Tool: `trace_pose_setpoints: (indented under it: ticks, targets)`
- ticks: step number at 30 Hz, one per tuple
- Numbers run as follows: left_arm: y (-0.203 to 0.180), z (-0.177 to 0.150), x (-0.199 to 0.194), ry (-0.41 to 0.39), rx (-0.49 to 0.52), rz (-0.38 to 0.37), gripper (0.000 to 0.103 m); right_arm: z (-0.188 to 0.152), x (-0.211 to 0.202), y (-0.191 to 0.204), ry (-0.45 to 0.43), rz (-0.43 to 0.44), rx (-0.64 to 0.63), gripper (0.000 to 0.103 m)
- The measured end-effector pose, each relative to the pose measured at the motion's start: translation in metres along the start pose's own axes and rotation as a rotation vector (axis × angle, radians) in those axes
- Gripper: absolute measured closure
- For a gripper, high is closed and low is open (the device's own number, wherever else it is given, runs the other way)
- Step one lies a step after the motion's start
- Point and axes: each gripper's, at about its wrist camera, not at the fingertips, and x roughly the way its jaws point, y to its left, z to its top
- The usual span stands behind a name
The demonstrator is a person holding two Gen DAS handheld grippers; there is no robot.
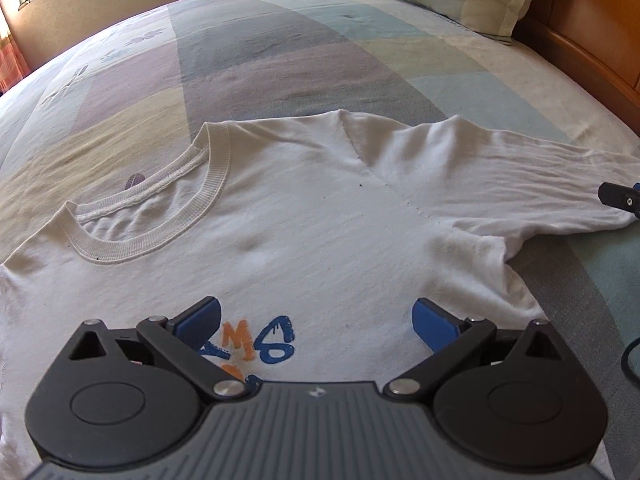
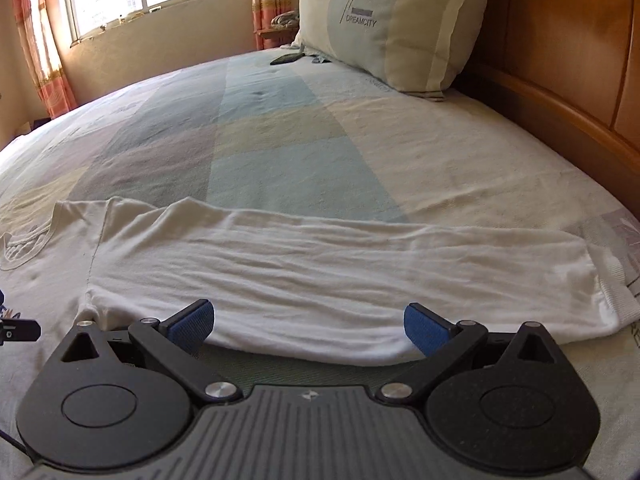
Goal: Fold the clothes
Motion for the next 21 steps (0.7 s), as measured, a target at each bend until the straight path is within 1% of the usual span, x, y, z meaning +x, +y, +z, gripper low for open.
trace_pose_setpoints:
  ticks: [1,2,3,4,6,8,10,12,14,16,17,19,21]
  targets:
    - [-0.001,0.0,0.001,0.004,-0.004,-0.005,0.001,0.0,0.006,-0.01,0.024,-0.024,0.014,0.0]
    - [-0.002,0.0,0.001,0.008,-0.004,-0.005,0.001,-0.003,0.014,-0.021,0.069,-0.045,0.04,0.0]
    - [-0.003,0.0,0.002,0.014,-0.004,-0.006,0.001,-0.008,0.017,-0.031,0.084,-0.044,0.061,0.0]
    - [-0.003,-0.001,0.003,0.019,-0.005,-0.006,0.001,-0.011,0.013,-0.038,0.052,-0.03,0.054,0.0]
    - [-0.003,-0.002,0.004,0.026,-0.012,-0.007,0.001,-0.012,0.005,-0.048,0.056,-0.064,0.055,0.0]
    - [-0.002,-0.002,0.006,0.027,-0.023,-0.008,0.001,-0.01,-0.002,-0.059,0.053,-0.104,0.101,0.0]
    - [-0.002,-0.002,0.006,0.028,-0.03,-0.004,0.001,-0.004,-0.006,-0.068,0.031,-0.137,0.139,0.0]
    - [-0.002,-0.002,0.007,0.029,-0.032,-0.001,0.001,0.001,-0.001,-0.073,0.006,-0.157,0.121,0.0]
    - [-0.002,-0.002,0.007,0.029,-0.035,0.0,0.001,0.006,0.009,-0.077,0.009,-0.152,0.093,0.0]
    - [-0.001,-0.002,0.007,0.03,-0.039,-0.004,0.001,0.004,0.018,-0.081,0.048,-0.146,0.056,0.0]
    - [-0.001,-0.002,0.007,0.03,-0.04,-0.006,0.001,0.001,0.02,-0.086,0.064,-0.155,0.058,0.0]
    - [0.0,-0.002,0.008,0.029,-0.041,-0.009,0.001,-0.004,0.016,-0.097,0.076,-0.184,0.074,0.0]
    - [0.0,-0.003,0.008,0.021,-0.04,-0.01,0.001,0.0,0.009,-0.106,0.087,-0.237,0.105,0.0]
